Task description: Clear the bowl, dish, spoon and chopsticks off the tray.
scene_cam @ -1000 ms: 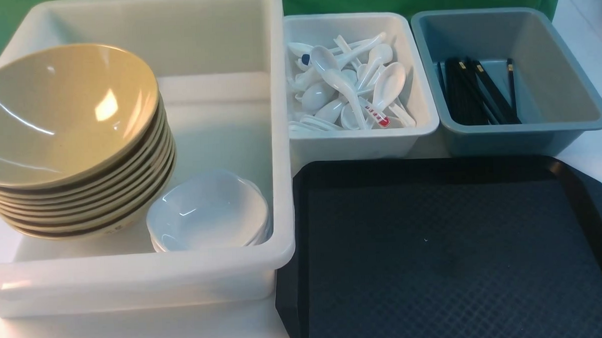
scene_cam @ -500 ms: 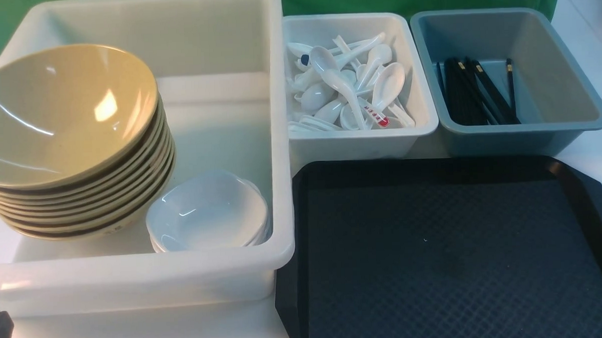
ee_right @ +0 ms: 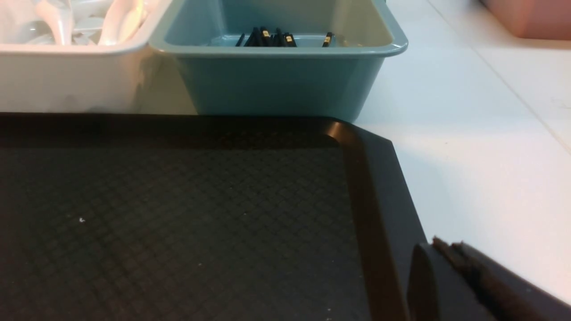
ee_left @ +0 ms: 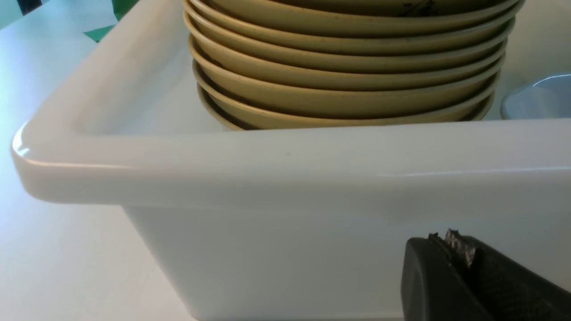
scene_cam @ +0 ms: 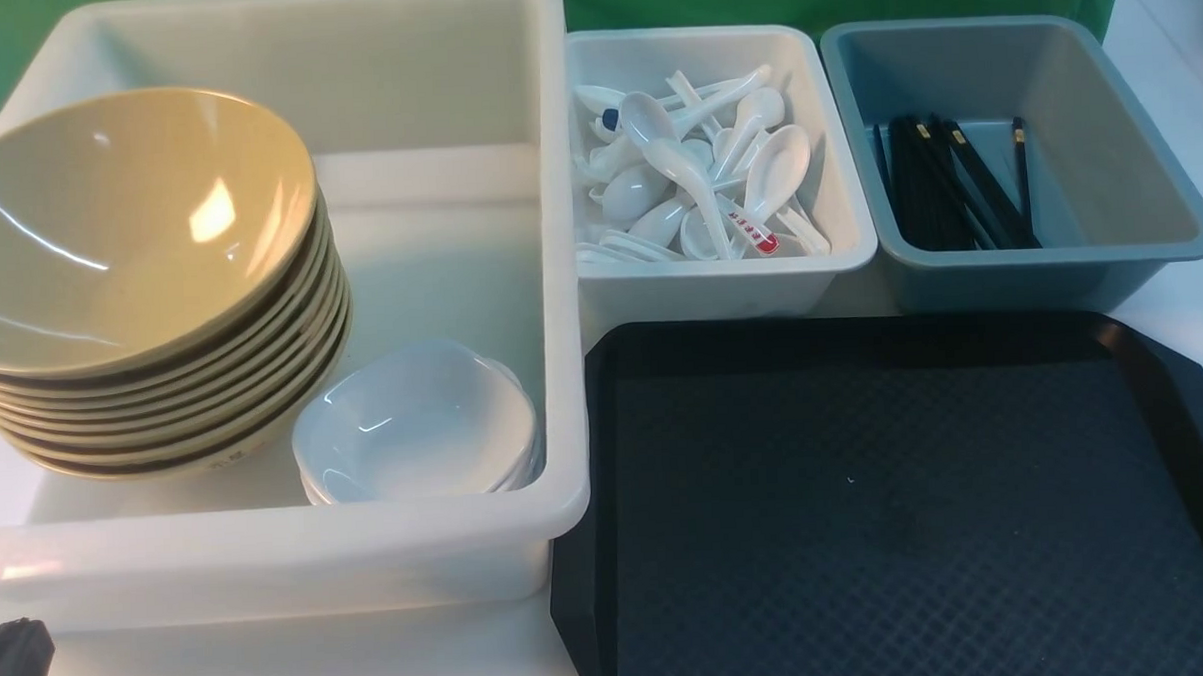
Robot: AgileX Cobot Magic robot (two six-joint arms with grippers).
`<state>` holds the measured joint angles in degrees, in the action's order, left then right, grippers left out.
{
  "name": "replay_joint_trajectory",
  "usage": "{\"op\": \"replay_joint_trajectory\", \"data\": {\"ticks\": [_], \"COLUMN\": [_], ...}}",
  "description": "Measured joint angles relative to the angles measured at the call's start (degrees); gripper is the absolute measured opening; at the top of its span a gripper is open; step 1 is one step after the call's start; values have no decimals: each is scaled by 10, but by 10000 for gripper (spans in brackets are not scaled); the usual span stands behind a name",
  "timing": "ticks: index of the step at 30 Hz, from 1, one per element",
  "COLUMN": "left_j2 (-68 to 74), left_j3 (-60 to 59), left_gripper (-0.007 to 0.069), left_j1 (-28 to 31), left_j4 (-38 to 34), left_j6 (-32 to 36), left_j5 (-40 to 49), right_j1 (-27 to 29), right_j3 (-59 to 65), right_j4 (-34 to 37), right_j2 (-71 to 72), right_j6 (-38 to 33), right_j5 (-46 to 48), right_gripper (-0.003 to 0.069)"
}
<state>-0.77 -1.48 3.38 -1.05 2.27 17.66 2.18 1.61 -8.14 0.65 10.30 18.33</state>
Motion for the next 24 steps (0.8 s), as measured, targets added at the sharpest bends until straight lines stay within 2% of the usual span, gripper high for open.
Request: {"op": "replay_joint_trajectory", "data": {"ticks": [24], "left_j2": [0], "left_j3": [0], "left_gripper": [-14], "left_j1": [0], "left_j4": [0], "left_j6": [0], "left_j5": [0], "right_j1": [0], "right_j3": [0], "right_j4": [0], "right_j2": [0], "right_j6": [0], "right_j5": [0], "right_gripper": [59]}}
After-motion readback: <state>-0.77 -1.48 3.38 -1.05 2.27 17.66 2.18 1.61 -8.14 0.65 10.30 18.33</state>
